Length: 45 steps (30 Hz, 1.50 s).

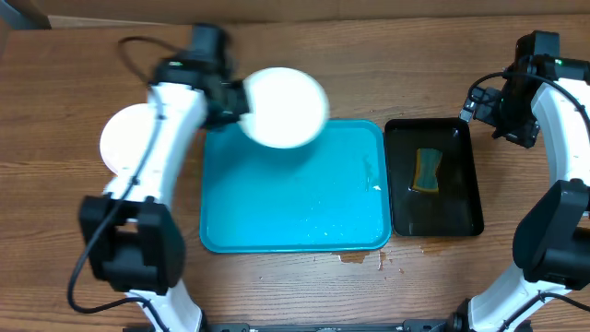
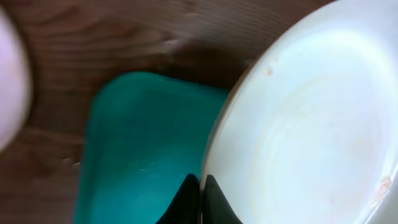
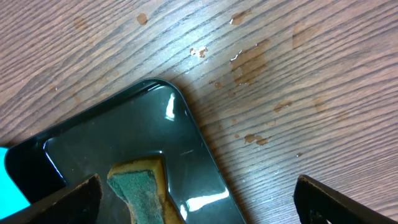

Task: Clean dirty plates on tray and stack at the side
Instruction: 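Stack the white plate on the plate pile left of the tray, then release the plate and move the left gripper back over the teal tray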

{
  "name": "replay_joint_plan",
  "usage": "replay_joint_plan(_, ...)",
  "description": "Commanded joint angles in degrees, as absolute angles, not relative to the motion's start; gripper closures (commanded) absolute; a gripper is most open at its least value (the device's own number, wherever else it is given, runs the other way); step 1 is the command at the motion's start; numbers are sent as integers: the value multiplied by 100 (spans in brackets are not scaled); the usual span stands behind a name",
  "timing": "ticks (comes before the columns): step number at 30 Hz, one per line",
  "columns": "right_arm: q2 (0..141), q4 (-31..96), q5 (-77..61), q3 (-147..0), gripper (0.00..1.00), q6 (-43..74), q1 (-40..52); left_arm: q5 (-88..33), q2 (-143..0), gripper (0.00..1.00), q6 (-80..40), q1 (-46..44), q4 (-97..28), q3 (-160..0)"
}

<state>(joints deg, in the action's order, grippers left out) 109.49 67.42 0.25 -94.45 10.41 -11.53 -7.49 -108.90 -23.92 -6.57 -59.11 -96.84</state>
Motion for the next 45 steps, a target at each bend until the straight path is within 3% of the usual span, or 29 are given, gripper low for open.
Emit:
replay_joint_plan(1,10822,6718,38,-9485,0,1041,-1164,-987,-10908,96,-2394,283,-6143,-9795)
replay_joint_plan(9,10822,6718,38,-9485,0,1041,-1164,-985,-10908,96,-2469,1979,-6167,-9592)
replay_joint_plan(16,10822,6718,38,-9485,0,1041,-1164,-934,-10908,96,-2469,2836,-6047,-9161)
replay_joint_plan(35,10822,6718,38,-9485,0,1041,-1164,-189,-10908,96,-2622,3033,-4615,-8082)
replay_joint_plan(42,10822,6718,38,-9485,0,1041,-1164,-215,-10908,92,-2644,3030,-4222,-7854)
replay_joint_plan(43,10822,6718,38,-9485,0,1041,-1164,-222,-10910,88,-2644,3030,-4176,-7854)
replay_joint_plan(44,10822,6718,38,-9485,0,1041,-1164,-259,-10908,77,-2644,3030,-4141,-7854)
replay_joint_plan(45,10822,6718,38,-9485,0,1041,-1164,-305,-10910,54,-2641,3030,-4110,-7854)
